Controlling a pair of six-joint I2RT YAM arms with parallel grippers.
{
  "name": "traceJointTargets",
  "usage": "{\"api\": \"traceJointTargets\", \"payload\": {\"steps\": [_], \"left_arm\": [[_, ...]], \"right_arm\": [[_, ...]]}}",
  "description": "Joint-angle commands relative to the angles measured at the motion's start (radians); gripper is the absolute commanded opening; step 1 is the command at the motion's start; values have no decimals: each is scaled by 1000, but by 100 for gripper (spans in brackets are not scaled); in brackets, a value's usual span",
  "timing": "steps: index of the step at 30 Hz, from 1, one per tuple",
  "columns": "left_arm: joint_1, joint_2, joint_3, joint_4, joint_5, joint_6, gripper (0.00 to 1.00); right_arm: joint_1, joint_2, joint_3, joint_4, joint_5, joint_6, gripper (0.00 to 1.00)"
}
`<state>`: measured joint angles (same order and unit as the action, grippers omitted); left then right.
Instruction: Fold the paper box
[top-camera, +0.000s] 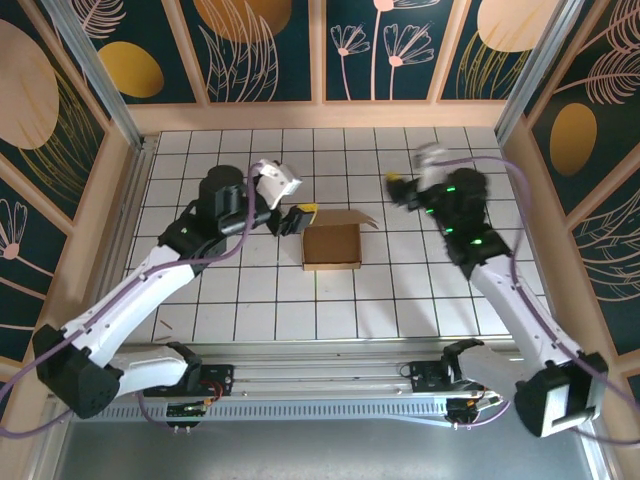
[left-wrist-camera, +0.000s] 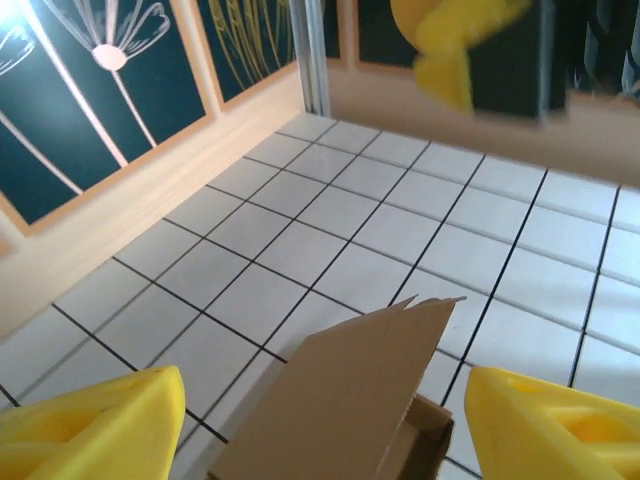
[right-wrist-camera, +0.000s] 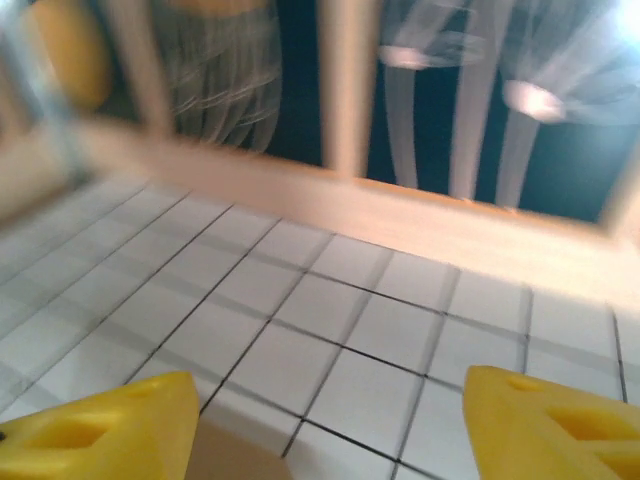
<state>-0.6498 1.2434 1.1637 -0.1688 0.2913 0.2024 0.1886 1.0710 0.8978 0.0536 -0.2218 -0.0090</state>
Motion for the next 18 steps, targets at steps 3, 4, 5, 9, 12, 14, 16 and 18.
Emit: {"api": "traceJointTargets", "payload": {"steps": [3,4,5,9,12,14,16,18], "left_arm": [[-112,196,154,-287,-189,178,74],[-119,226,167,-293,-192,180,75],[-124,241,176,-297,-193,185,76],[-138,299,190,-313,-224,197,78],[-144,342,192,-320,-277,194,77],[-146,361,184,-308,-308,188,75],[-146,370,170,-291,-327,184,71],[-147,370,155,-274,-339,180,66]], "right_arm": [[-171,154,-91,-41,-323,459,72],[-169,164,-103,-33,-328,445,74],[-169,173,-114,-17,-344,441,75],[-160,277,-111,-12,-361,458,70],[-128,359,-103,6,-354,503,48],[-101,399,-87,-6,-330,511,42],[-67,427,-72,-17,-284,497,39],[-42,446,-61,-27,-254,485,39]]}}
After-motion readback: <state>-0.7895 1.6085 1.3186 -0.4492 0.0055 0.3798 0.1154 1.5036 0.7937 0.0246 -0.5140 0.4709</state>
